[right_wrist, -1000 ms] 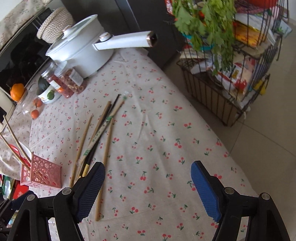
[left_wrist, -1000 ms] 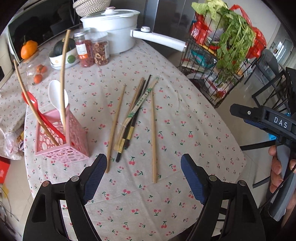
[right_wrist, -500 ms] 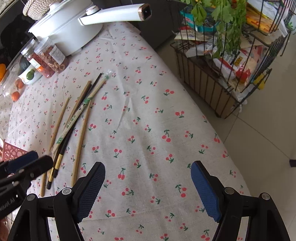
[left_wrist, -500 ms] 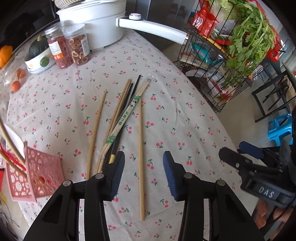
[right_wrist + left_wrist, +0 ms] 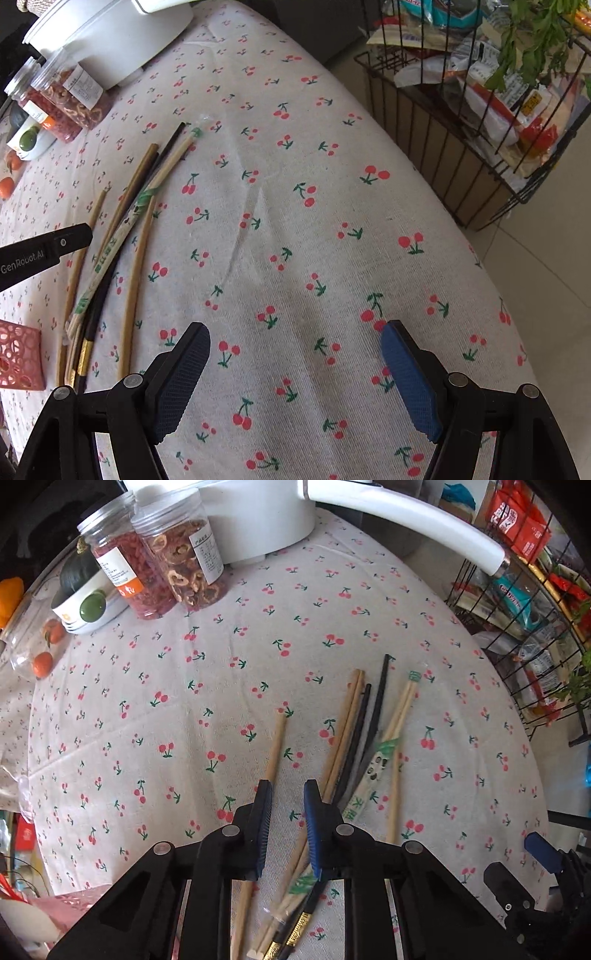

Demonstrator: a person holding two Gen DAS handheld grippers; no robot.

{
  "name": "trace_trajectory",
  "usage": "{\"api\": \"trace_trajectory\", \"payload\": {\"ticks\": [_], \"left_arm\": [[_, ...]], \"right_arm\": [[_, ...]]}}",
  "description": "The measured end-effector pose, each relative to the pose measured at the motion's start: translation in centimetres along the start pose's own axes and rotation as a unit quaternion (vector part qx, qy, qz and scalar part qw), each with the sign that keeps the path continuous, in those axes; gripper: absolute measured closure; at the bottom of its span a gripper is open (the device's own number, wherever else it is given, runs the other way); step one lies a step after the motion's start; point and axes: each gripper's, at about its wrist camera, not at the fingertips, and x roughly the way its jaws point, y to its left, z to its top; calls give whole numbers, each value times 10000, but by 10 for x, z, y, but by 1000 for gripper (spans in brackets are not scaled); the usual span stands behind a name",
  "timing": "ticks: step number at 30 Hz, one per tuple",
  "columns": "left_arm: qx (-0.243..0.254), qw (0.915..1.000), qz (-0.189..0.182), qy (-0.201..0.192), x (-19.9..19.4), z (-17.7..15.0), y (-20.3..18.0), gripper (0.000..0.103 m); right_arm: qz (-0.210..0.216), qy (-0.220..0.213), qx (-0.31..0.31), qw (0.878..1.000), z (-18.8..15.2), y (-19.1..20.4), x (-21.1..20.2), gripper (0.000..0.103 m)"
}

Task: Organize utensils
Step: 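Move both grippers back over the remaining chopsticks on the table, then grasp a wooden chopstick with the left gripper while the right gripper grasps another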

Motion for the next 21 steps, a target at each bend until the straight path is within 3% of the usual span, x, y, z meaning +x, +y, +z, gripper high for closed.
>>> {"api": "trace_trajectory", "payload": {"ticks": [7, 9, 11, 21], "left_arm": [[25, 9998, 218, -26, 16, 8, 10, 86], [43, 9998, 200, 1, 16, 8, 10, 96], [122, 9997, 217, -33, 11, 4, 6, 97], [600, 9947, -181, -811, -83, -50, -18, 98]], "right_arm": [[-16, 21, -283, 9996, 0, 12, 4, 22], [-23, 32, -341, 9994, -1, 14, 2, 22], [-50, 34, -365, 9993, -3, 15, 0, 22], [-136, -32, -333, 9993, -18, 16, -29, 22]]}}
